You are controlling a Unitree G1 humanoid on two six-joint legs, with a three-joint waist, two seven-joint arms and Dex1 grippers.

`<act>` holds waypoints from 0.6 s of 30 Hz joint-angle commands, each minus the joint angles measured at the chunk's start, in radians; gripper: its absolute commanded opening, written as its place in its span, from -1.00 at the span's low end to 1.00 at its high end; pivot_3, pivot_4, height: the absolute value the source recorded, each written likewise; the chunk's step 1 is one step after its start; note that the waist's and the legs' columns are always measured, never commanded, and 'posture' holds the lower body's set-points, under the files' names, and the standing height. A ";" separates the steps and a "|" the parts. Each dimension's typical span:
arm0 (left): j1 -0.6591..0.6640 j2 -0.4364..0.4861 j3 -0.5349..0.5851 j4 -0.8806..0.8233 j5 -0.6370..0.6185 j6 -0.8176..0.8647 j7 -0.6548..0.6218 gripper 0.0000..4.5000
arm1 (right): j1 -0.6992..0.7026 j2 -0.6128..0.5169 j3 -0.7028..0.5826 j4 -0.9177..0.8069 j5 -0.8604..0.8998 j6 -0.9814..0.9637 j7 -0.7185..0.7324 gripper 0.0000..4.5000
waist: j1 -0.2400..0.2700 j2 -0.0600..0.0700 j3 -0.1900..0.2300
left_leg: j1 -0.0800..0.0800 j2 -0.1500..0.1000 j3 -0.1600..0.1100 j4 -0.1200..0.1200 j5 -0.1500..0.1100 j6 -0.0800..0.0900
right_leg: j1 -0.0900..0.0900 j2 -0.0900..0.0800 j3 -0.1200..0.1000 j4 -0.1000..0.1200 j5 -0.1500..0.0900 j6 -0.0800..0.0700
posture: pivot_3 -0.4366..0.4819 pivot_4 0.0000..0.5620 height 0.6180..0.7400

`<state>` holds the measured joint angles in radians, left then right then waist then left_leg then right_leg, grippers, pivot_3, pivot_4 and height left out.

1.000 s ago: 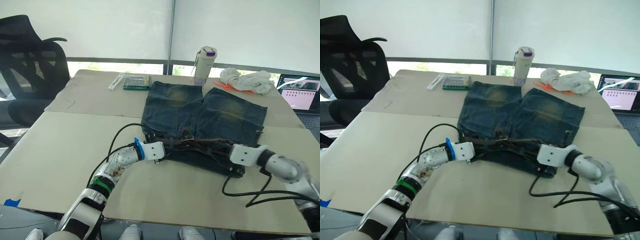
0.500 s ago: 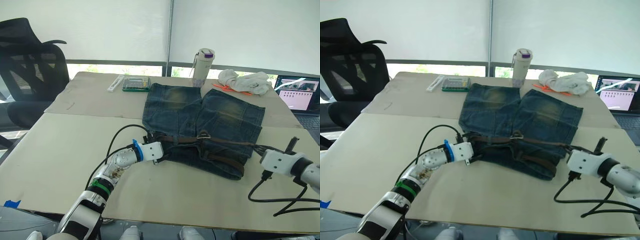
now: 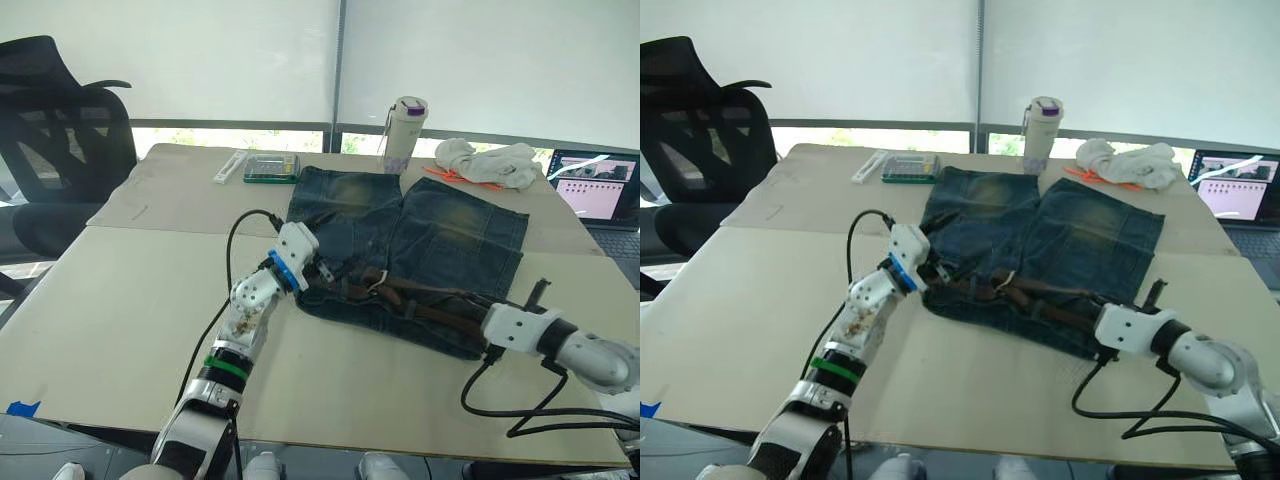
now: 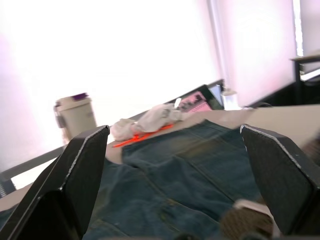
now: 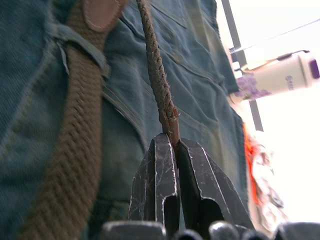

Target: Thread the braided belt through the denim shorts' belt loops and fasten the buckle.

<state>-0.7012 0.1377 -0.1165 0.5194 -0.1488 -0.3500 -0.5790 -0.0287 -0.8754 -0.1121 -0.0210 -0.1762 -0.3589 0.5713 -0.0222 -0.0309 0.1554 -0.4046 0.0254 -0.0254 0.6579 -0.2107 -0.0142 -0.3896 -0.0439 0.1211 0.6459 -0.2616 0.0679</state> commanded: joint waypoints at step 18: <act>0.093 0.222 -0.149 0.155 0.407 0.150 0.136 0.99 | 0.091 -0.021 -0.053 -0.031 0.018 -0.014 -0.001 -1.00 | -0.024 0.003 -0.002 | 0.003 0.000 0.000 -0.001 -0.001 0.001 | 0.001 0.000 0.000 0.001 0.000 0.000 | -0.05 -0.47 0.96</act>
<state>-0.6616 0.3238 -0.2594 0.6384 0.2323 -0.2508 -0.4229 0.0526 -0.8729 -0.1162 -0.0311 -0.1745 -0.3497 0.5679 -0.0460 -0.0282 0.1538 -0.4003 0.0259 -0.0253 0.6568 -0.2113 -0.0135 -0.3870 -0.0436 0.1214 0.6466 -0.2620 0.0682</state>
